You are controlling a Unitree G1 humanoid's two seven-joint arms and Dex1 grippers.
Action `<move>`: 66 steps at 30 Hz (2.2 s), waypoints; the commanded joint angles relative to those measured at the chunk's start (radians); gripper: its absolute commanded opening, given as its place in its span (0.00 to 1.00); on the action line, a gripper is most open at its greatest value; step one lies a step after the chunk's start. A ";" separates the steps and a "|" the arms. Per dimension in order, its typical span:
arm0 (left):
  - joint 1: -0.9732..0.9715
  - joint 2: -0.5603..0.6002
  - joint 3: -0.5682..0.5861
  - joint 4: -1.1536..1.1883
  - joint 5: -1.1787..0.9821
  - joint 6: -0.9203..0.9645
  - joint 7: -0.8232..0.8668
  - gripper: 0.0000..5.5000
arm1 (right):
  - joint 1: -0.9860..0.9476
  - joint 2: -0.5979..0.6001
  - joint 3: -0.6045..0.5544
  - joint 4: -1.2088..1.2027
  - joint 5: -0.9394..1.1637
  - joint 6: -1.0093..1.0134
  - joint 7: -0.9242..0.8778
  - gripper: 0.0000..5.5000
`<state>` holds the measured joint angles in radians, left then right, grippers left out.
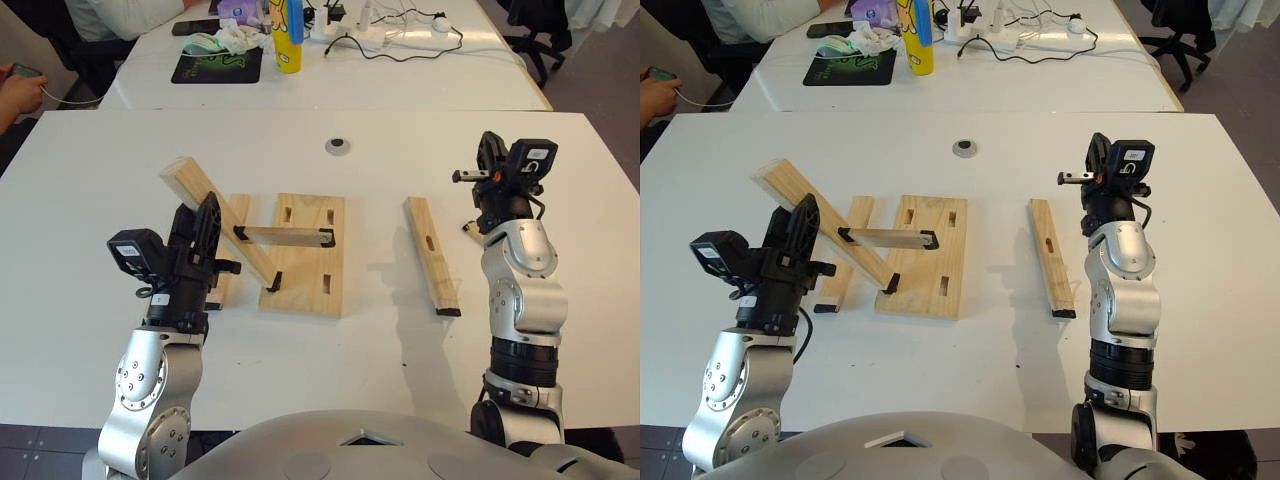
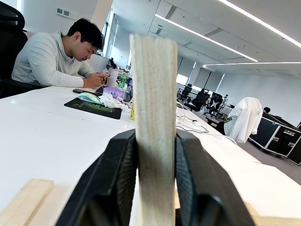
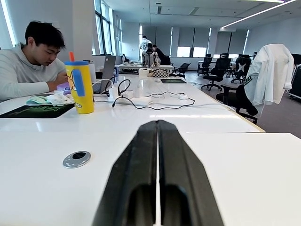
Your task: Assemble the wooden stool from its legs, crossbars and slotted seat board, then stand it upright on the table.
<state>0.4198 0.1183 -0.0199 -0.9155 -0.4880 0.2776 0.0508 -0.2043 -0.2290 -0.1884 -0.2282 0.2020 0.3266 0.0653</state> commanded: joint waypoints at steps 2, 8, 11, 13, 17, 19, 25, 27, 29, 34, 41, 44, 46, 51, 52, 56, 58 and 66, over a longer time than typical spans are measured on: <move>-0.028 -0.012 0.004 -0.053 0.010 0.017 0.029 0.19 | -0.029 -0.006 0.004 0.021 -0.008 -0.013 0.015 0.00; -0.034 -0.043 -0.031 0.025 0.055 -0.018 0.022 0.19 | -0.037 -0.003 0.008 0.029 -0.009 -0.017 0.017 0.00; -0.034 -0.063 -0.051 0.051 0.085 -0.034 0.026 0.19 | -0.042 -0.007 0.006 0.032 -0.008 -0.017 0.020 0.00; -0.016 -0.067 -0.052 0.055 0.099 -0.044 0.020 0.19 | -0.046 -0.010 0.005 0.037 -0.007 -0.018 0.024 0.00; 0.013 -0.084 -0.055 0.070 0.102 -0.049 0.020 0.19 | -0.050 -0.012 0.004 0.041 -0.008 -0.017 0.027 0.00; 0.034 -0.081 -0.059 0.071 0.107 -0.050 0.014 0.19 | -0.050 -0.014 0.004 0.041 -0.007 -0.015 0.029 0.00; 0.165 -0.054 -0.094 0.059 0.149 -0.092 -0.021 0.19 | -0.055 -0.030 0.001 0.045 -0.005 -0.006 0.041 0.00; 0.216 -0.036 -0.109 0.054 0.163 -0.113 -0.044 0.19 | -0.055 -0.036 -0.002 0.043 -0.003 -0.001 0.044 0.00; 0.253 -0.020 -0.116 0.050 0.174 -0.131 -0.064 0.19 | -0.051 -0.040 -0.007 0.039 -0.002 0.002 0.043 0.00; 0.284 0.004 -0.116 0.015 0.185 -0.144 -0.078 0.19 | -0.039 -0.037 -0.006 0.027 -0.004 0.006 0.037 0.00; 0.146 0.011 -0.046 -0.086 0.127 -0.040 -0.032 0.19 | -0.024 -0.027 -0.007 0.012 -0.008 0.005 0.023 0.00; 0.077 0.011 -0.023 -0.123 0.089 0.025 0.003 0.19 | -0.020 -0.023 -0.009 0.007 -0.007 0.001 0.018 0.00; 0.066 0.013 -0.009 -0.129 0.061 0.042 0.011 0.19 | -0.017 -0.022 -0.010 0.006 -0.007 -0.001 0.015 0.00; 0.104 0.028 -0.029 -0.131 0.017 0.035 0.026 0.19 | -0.008 -0.019 -0.010 0.002 -0.007 -0.004 0.011 0.00; 0.117 0.033 -0.038 -0.131 0.015 0.031 0.025 0.19 | -0.004 -0.018 -0.013 -0.003 -0.007 -0.002 0.009 0.00; 0.154 0.038 -0.062 -0.131 0.010 0.025 0.030 0.19 | 0.003 -0.019 -0.016 -0.012 -0.007 0.001 0.003 0.00; 0.161 0.035 -0.061 -0.129 0.017 0.028 0.028 0.19 | 0.002 -0.020 -0.015 -0.011 -0.006 0.002 0.003 0.00; 0.159 -0.007 -0.046 -0.115 0.051 -0.004 0.037 0.19 | -0.028 -0.029 -0.009 0.013 -0.002 0.000 0.016 0.00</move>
<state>0.5751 0.1227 -0.0660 -1.0315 -0.4493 0.2913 0.0814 -0.2103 -0.2533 -0.1912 -0.2247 0.2028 0.3227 0.0770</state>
